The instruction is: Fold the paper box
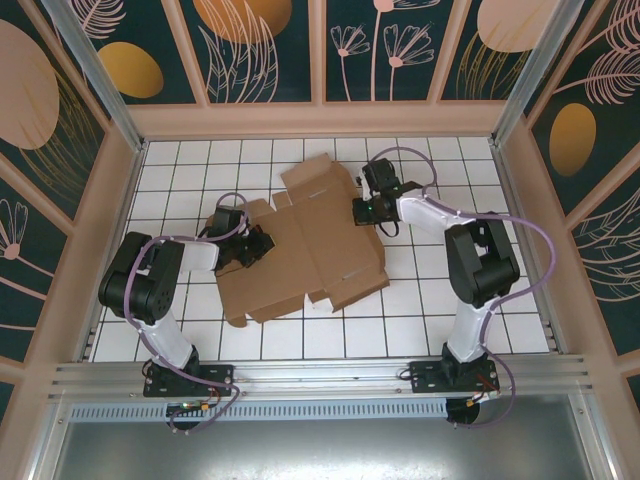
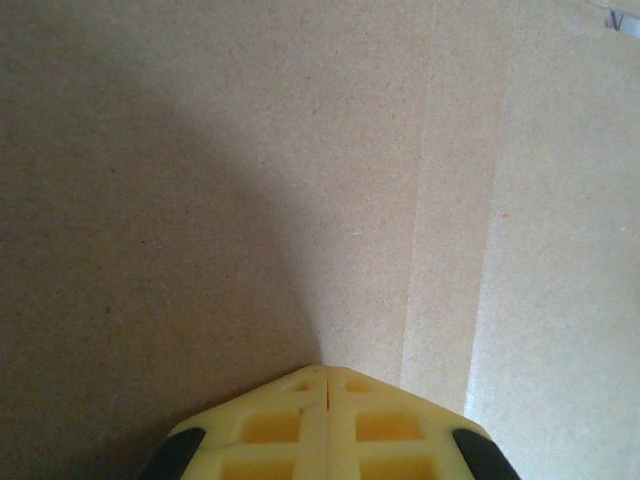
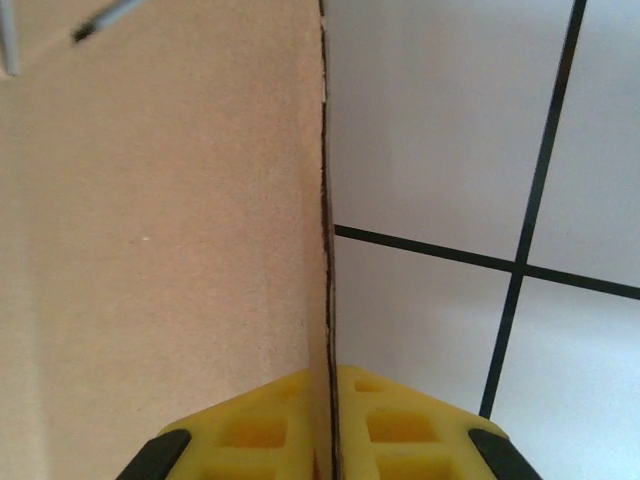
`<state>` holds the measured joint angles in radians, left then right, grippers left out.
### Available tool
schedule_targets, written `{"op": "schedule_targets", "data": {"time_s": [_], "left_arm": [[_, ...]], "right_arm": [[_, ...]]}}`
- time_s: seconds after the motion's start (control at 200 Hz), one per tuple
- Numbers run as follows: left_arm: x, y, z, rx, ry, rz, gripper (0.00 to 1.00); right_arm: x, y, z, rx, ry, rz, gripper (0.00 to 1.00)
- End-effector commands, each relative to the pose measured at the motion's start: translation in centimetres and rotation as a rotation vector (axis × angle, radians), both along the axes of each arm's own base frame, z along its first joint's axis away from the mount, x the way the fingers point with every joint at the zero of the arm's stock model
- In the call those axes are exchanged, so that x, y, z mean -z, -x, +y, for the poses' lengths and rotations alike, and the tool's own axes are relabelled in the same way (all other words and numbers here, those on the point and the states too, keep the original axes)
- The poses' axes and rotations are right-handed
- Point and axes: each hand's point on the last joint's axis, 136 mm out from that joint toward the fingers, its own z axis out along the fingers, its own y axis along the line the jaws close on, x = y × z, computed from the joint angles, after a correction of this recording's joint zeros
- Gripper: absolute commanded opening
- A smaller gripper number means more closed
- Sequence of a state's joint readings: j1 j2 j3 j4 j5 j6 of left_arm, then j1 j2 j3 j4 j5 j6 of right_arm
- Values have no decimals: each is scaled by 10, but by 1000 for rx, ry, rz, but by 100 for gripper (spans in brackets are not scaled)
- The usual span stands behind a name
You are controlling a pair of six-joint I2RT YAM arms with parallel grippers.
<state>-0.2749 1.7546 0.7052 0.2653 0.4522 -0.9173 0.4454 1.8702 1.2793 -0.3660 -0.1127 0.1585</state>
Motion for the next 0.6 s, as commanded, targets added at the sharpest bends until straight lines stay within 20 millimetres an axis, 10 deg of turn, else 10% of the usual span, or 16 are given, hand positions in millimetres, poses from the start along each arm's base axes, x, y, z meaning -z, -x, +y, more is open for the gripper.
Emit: {"op": "schedule_targets", "data": {"time_s": [0.0, 0.26, 0.595], "left_arm": [[16, 9, 8, 0, -63, 53, 0], [16, 9, 9, -1, -80, 54, 0], [17, 9, 13, -5, -104, 53, 0]], "right_arm": [[25, 7, 1, -16, -25, 63, 14], [47, 7, -15, 11, 4, 102, 28], [51, 3, -38, 54, 148, 69, 14]]}}
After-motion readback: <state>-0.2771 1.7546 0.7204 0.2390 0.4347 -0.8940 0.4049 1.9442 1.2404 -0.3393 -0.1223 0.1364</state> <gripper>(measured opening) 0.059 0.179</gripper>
